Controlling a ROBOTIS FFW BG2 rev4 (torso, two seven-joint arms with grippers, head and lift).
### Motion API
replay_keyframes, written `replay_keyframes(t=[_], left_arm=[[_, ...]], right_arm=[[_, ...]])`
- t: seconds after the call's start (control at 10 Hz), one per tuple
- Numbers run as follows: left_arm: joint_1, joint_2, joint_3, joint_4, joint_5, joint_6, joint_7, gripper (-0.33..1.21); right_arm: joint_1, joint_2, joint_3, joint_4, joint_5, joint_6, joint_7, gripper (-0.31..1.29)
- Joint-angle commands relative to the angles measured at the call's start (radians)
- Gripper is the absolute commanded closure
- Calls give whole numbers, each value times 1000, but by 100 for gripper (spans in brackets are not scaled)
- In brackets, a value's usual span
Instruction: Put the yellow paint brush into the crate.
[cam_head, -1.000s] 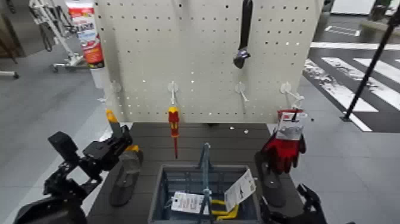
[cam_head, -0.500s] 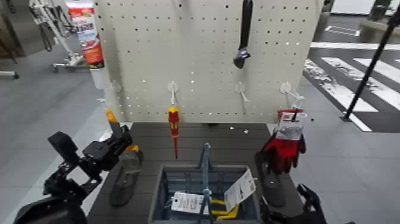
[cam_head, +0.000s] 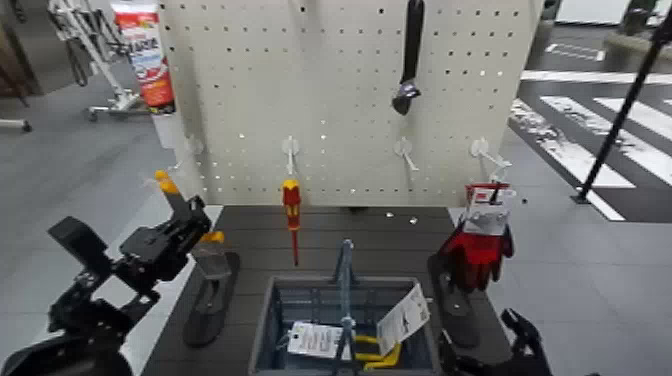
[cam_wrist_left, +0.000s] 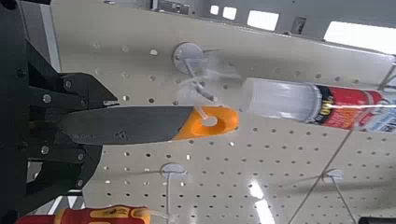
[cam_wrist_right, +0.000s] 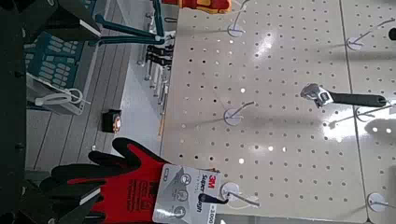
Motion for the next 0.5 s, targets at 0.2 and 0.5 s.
replay_keyframes(t=[0.2, 0.5], left_arm=[[60, -6, -10, -178, 35, 74, 8, 118], [68, -12, -58, -179, 110, 109, 3, 118]], right_arm=[[4, -3, -2, -4, 0, 0, 0, 15], [4, -3, 1, -4, -2, 2, 0, 15]])
